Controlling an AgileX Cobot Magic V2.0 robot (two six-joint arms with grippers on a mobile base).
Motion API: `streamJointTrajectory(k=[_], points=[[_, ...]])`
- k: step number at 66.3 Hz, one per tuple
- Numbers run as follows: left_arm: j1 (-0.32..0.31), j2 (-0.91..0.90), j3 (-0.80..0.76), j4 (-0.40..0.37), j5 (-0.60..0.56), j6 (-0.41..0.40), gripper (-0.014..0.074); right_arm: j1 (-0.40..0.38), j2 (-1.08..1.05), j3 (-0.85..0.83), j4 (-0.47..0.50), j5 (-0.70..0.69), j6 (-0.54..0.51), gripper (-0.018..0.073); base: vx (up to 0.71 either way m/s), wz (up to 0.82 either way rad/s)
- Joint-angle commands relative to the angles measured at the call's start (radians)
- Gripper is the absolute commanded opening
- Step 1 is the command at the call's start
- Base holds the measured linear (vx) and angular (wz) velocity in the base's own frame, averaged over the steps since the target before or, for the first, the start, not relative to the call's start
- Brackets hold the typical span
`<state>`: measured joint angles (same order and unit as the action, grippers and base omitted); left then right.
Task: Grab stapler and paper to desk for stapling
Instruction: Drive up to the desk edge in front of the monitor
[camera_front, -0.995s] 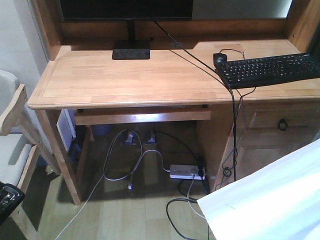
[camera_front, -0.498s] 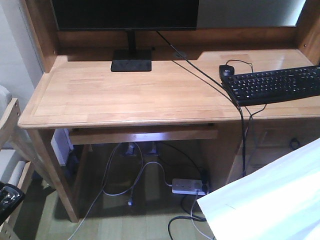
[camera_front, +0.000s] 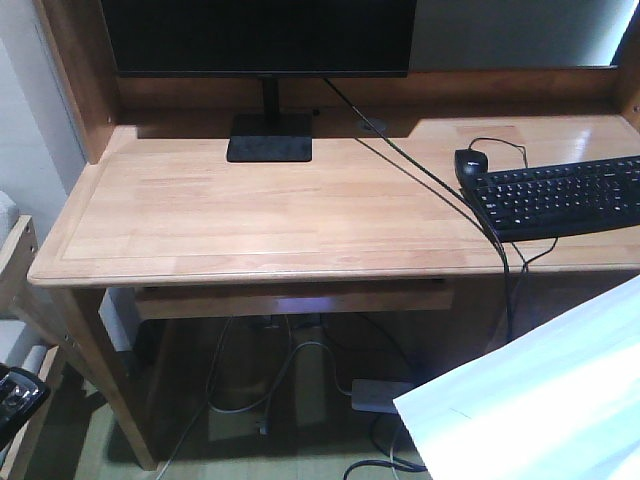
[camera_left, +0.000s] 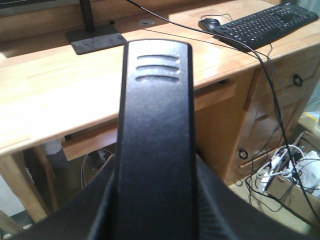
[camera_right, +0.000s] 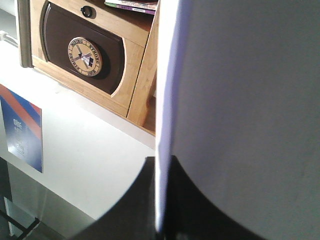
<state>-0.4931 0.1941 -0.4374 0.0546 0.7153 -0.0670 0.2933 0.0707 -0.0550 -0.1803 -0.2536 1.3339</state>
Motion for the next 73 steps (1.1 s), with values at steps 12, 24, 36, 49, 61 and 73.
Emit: streamJointTrajectory(k=[12, 24, 36, 49, 61, 73], points=[[-0.006, 0.009, -0.030, 0.000, -0.116, -0.002, -0.0007, -0.001, 0.012, -0.030, -0.010, -0.075, -0.003, -0.0005, 0.12, 0.00], [-0.006, 0.009, -0.030, 0.000, -0.116, -0.002, -0.0007, -0.001, 0.012, -0.030, -0.010, -0.075, -0.003, -0.0005, 0.11, -0.01], [-0.006, 0.009, -0.030, 0.000, -0.116, -0.002, -0.0007, -0.001, 0.012, -0.030, -0.010, -0.075, -0.003, -0.0005, 0.11, 0.00], [-0.006, 0.009, -0.030, 0.000, -0.116, -0.002, -0.0007, -0.001, 0.012, -0.030, -0.010, -0.075, -0.003, -0.0005, 0.10, 0.00], [-0.006, 0.009, -0.030, 0.000, -0.116, -0.002, -0.0007, -0.001, 0.012, -0.030, -0.010, -0.075, -0.003, -0.0005, 0.09, 0.00], [-0.006, 0.009, -0.030, 0.000, -0.116, -0.002, -0.0007, -0.001, 0.012, -0.030, -0.010, -0.075, -0.003, -0.0005, 0.09, 0.00]])
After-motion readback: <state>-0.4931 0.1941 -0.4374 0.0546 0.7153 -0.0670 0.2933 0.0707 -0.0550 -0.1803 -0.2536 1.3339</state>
